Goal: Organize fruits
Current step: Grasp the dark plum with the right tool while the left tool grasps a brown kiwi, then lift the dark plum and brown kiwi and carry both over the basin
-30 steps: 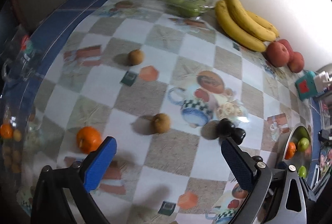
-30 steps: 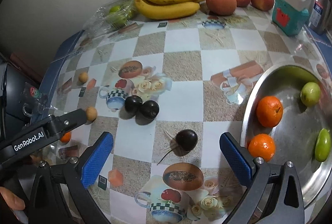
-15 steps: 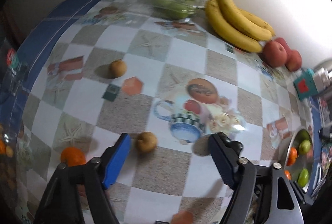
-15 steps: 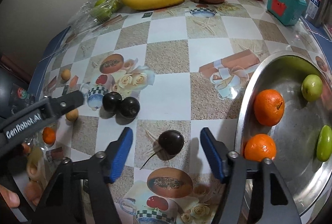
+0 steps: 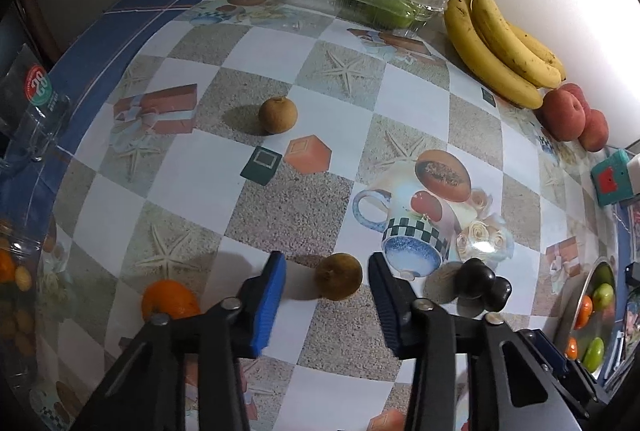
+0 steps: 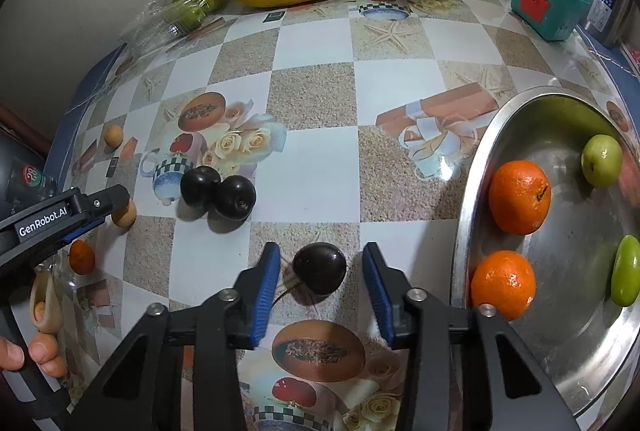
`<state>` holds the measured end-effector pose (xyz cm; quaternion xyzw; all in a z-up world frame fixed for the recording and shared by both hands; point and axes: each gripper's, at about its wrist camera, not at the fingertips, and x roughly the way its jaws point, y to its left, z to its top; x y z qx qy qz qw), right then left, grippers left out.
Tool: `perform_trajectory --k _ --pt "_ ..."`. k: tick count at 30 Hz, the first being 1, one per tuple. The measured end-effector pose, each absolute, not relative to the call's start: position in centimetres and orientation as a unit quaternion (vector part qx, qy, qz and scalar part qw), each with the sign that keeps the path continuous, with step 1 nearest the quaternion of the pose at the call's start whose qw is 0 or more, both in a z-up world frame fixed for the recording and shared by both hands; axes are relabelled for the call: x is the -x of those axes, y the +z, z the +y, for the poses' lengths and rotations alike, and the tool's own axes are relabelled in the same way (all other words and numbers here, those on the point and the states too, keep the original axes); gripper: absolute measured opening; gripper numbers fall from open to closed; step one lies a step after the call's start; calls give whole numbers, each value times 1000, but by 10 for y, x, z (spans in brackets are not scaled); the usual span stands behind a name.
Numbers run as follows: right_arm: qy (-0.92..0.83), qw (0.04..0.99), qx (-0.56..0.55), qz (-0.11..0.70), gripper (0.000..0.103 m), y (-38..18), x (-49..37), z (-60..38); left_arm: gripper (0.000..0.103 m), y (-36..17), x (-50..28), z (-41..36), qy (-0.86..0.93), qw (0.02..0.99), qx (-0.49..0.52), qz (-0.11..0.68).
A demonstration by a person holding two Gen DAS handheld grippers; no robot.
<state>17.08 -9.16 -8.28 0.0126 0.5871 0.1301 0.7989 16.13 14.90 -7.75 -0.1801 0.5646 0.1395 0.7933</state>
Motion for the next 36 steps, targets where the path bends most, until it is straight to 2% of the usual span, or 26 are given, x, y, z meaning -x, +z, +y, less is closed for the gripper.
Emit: perform_trajectory --k 8,12,22,36 --pt "131 798 -18 589 29 -82 -170 -94 36 -80 -163 143 132 792 179 569" --pt "131 799 -16 587 27 -80 -169 -92 29 -84 -164 142 130 789 183 572" --pt "130 797 -31 589 27 -76 -168 -97 28 -81 -160 145 132 788 193 570" --pt "137 803 -52 577 27 -50 -162 -103 28 -35 -147 136 124 814 181 538"
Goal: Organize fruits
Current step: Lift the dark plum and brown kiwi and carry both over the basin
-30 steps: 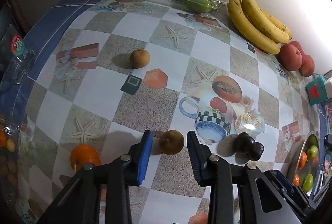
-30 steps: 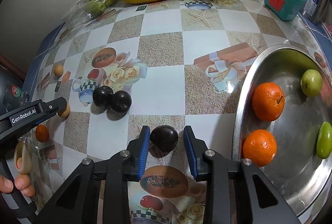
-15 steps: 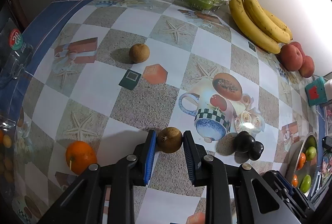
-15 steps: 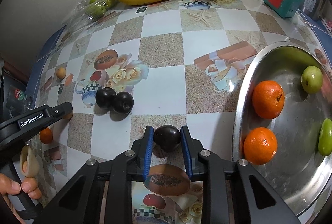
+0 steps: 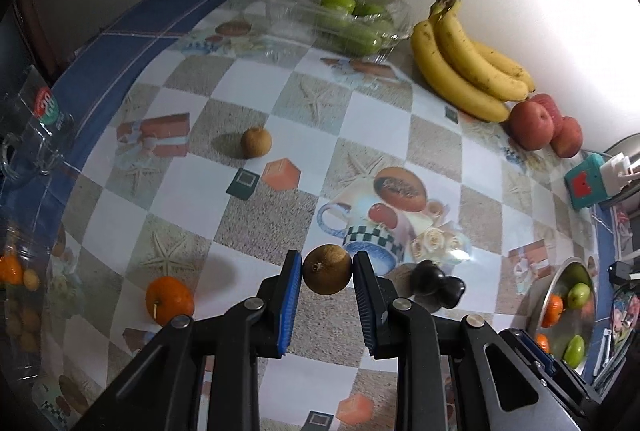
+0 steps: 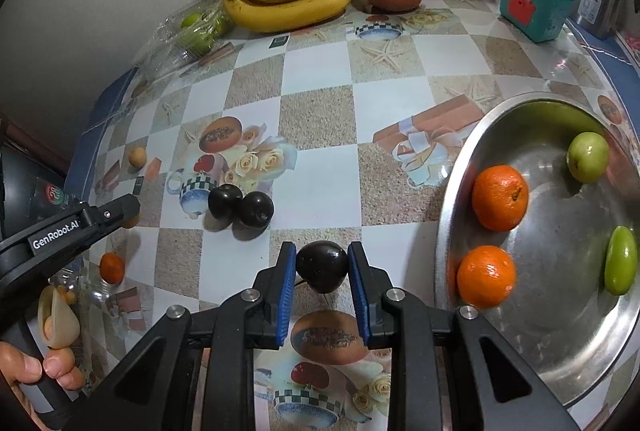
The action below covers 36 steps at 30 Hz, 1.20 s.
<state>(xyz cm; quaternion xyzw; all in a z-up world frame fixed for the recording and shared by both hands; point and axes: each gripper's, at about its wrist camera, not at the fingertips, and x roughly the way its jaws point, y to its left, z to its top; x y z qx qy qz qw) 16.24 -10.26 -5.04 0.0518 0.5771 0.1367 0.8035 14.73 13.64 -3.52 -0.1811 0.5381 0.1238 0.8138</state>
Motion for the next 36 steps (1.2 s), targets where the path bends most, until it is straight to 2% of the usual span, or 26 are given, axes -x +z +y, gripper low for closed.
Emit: perform_trajectory --k 20,36 --pt "98 819 -113 554 27 -19 -158 -160 28 -18 -151 71 67 828 159 534" --pt "9 815 -173 553 27 -25 -161 -247 28 -17 -156 4 3 825 133 550"
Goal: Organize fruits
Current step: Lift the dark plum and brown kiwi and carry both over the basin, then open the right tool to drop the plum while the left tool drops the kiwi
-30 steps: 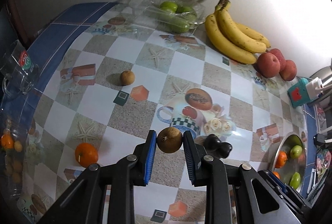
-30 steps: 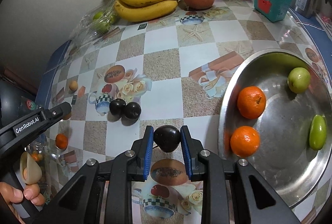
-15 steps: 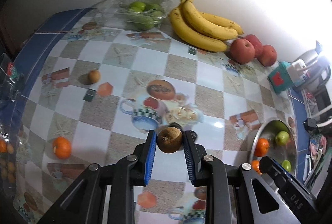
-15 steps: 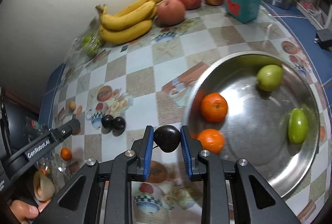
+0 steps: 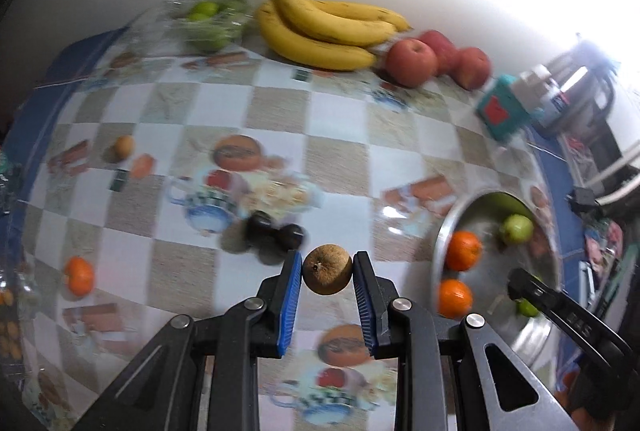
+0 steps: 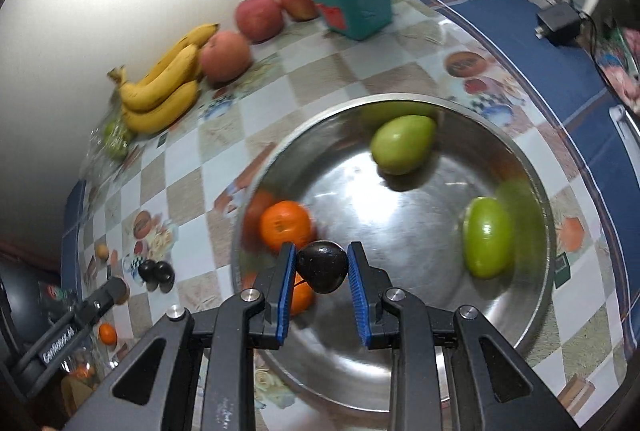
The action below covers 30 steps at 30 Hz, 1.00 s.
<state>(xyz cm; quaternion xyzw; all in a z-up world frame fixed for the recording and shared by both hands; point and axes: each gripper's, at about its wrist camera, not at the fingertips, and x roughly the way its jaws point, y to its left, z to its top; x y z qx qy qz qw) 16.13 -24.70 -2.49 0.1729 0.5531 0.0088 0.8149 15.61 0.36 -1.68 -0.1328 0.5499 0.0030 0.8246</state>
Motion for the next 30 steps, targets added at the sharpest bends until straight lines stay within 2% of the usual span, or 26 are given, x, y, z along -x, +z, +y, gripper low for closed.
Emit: perform_trajectory --k 9,20,30 --pt "-18 810 -203 550 27 -28 -159 -284 28 -16 -152 -61 -66 818 98 563" --pt "-25 807 -213 551 27 -29 -155 -299 28 -27 -140 -132 -106 812 10 575" --pt "-24 790 -212 574 28 -45 -156 -298 28 -47 -138 -145 -118 792 -3 599"
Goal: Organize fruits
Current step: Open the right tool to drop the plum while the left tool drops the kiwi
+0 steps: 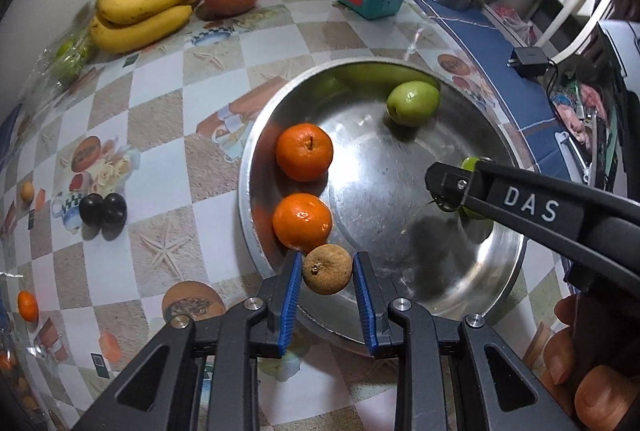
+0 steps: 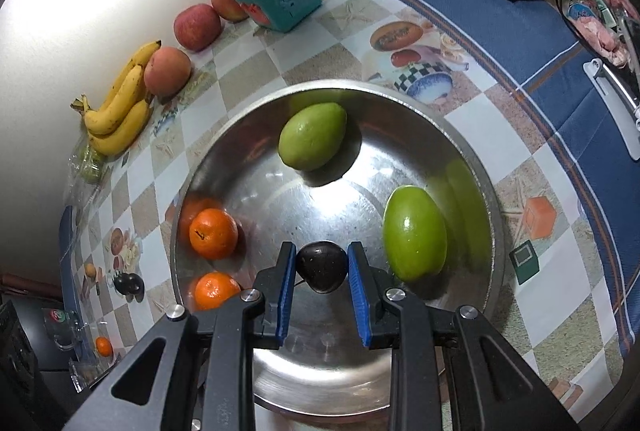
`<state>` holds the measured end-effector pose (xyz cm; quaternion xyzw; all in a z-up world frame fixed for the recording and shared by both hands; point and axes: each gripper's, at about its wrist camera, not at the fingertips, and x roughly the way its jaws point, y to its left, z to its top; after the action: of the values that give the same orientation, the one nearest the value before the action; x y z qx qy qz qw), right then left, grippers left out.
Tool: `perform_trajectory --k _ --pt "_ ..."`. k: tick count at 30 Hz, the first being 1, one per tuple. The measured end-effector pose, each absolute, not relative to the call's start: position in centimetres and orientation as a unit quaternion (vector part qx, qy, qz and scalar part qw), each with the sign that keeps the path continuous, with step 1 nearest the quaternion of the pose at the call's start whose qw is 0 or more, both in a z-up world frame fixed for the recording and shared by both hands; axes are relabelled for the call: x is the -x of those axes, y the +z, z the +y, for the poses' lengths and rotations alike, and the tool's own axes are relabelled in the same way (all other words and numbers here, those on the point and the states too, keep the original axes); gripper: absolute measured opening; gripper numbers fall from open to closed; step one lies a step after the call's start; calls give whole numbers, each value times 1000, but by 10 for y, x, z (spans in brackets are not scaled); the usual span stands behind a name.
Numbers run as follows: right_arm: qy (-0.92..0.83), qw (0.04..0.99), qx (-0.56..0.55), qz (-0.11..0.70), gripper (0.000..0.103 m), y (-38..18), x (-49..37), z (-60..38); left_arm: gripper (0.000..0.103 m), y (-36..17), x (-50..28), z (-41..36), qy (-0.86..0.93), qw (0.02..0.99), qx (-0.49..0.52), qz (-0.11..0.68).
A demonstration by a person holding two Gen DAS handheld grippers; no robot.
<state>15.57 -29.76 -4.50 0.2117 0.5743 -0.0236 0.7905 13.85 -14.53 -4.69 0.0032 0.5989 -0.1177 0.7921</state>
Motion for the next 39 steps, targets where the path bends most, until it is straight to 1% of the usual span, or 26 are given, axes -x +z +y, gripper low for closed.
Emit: perform_trajectory --k 7,24,25,27,28,29,34,37,39 --pt "-28 782 -209 586 28 -53 -156 -296 28 -58 -139 -149 -118 780 -7 614" --pt "-32 770 -210 602 28 -61 -157 -294 29 -58 -141 -152 -120 777 -6 618" --pt "-32 769 -211 602 28 -62 -157 -294 29 -59 -141 -152 -120 777 -5 618" --pt "-30 769 -212 602 33 -61 -157 -294 30 -59 -141 -152 -121 776 -4 619" --pt "-30 770 -213 601 37 -61 -157 -294 30 -59 -141 -151 -122 776 -3 619" --pt "-30 770 -213 600 39 -61 -158 -294 30 -59 -140 -151 -123 776 -3 618" --pt "-28 774 -213 596 40 -57 -157 -294 30 -55 -139 -151 -127 778 -1 615" --pt "-25 778 -214 590 43 -52 -156 -294 30 -53 -140 -148 -128 779 2 614" --pt "-23 781 -214 586 44 -49 -157 -293 30 -51 -140 -144 -127 780 8 613"
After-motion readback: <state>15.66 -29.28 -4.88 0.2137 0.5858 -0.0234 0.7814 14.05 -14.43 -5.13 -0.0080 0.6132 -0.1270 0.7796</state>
